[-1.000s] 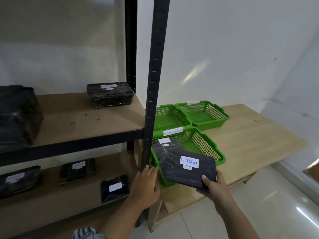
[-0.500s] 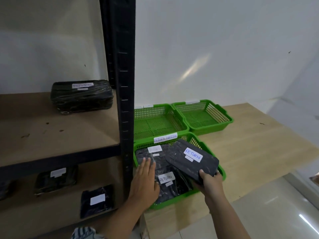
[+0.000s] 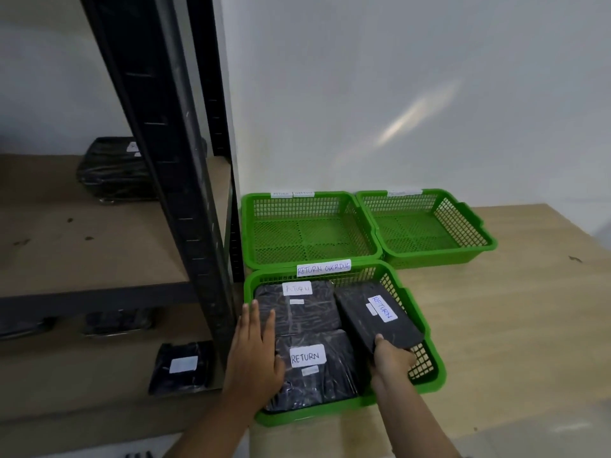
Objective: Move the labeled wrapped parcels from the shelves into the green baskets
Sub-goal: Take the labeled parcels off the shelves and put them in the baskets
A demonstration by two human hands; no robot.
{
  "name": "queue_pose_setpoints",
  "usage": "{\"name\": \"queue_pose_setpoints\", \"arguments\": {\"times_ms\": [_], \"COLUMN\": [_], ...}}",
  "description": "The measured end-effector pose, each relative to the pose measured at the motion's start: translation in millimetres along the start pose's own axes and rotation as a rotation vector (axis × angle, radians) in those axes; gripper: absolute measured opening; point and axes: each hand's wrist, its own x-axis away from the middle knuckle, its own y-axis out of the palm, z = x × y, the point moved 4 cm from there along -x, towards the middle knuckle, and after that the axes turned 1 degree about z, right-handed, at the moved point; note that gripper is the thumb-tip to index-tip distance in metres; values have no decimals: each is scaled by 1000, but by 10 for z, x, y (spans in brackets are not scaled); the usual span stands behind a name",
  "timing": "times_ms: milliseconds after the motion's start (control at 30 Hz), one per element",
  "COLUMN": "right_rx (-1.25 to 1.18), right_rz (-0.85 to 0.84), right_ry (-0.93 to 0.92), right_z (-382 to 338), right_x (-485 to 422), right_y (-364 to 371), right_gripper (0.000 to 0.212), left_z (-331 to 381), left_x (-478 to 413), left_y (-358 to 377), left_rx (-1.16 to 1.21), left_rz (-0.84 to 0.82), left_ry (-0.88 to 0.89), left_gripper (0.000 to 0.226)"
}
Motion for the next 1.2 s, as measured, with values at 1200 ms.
{"name": "queue_pose_setpoints", "arguments": {"times_ms": [1200], "right_rx": [856], "right_rz": [-722], "right_ry": [-784], "right_z": [276], "right_x": [1914], "right_y": [167], "right_gripper": [60], "left_z": [-298], "left_x": [754], "left_y": [-869], "left_rx": [-136], "left_rz": [104], "left_ry": [266], "left_gripper": [60]}}
